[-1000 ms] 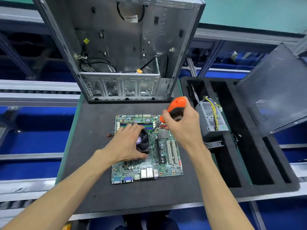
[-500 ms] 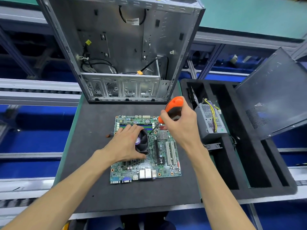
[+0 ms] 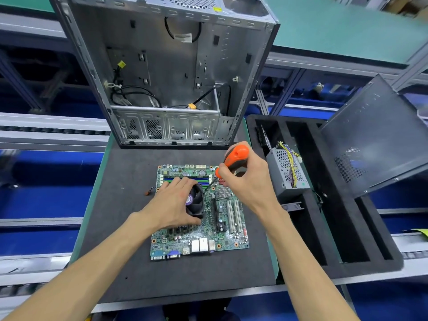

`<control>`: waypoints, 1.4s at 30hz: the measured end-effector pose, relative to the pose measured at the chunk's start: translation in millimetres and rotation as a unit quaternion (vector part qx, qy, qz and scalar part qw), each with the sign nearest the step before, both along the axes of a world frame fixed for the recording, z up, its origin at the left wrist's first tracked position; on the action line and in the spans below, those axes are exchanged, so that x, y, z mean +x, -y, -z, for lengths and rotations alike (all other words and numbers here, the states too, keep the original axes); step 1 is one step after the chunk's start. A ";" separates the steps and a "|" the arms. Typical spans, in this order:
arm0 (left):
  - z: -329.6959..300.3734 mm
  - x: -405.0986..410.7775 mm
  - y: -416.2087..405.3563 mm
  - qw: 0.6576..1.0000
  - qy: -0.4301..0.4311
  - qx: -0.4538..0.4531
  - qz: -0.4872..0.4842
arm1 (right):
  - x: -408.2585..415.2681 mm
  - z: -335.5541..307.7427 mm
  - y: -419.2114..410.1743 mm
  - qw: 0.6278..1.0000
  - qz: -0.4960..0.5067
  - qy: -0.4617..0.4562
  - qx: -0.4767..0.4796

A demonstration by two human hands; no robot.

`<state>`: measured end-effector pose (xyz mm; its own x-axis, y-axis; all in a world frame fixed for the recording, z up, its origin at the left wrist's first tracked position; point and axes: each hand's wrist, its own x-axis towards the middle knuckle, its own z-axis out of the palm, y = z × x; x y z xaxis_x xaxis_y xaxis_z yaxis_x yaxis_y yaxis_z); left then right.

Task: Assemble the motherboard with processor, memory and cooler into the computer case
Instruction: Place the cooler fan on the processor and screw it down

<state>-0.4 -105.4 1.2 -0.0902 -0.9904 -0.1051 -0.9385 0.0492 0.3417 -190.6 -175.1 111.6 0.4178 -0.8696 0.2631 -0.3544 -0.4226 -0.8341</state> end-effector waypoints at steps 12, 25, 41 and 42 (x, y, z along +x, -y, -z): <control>1.9 0.2 1.9 1.000 0.007 0.000 0.000 | 5.4 -25.6 14.8 0.987 -0.069 -0.147 -0.009; 4.0 -0.6 0.4 1.000 0.026 0.006 -0.003 | 60.0 -104.0 38.4 0.715 -0.328 -0.556 -0.269; 4.6 -3.6 -2.6 1.000 0.015 -0.021 -0.006 | 70.3 -89.5 61.7 0.746 -0.251 -0.609 -0.096; 4.0 -3.9 -3.1 1.000 0.017 -0.023 -0.006 | 68.4 -89.6 64.7 0.751 -0.227 -0.618 -0.041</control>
<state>-4.3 -102.3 -2.8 -0.0756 -0.9952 -0.0618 -0.9504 0.0532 0.3065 -122.1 -239.8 201.2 0.6355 -0.5650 -0.5262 -0.6404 -0.7665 0.0495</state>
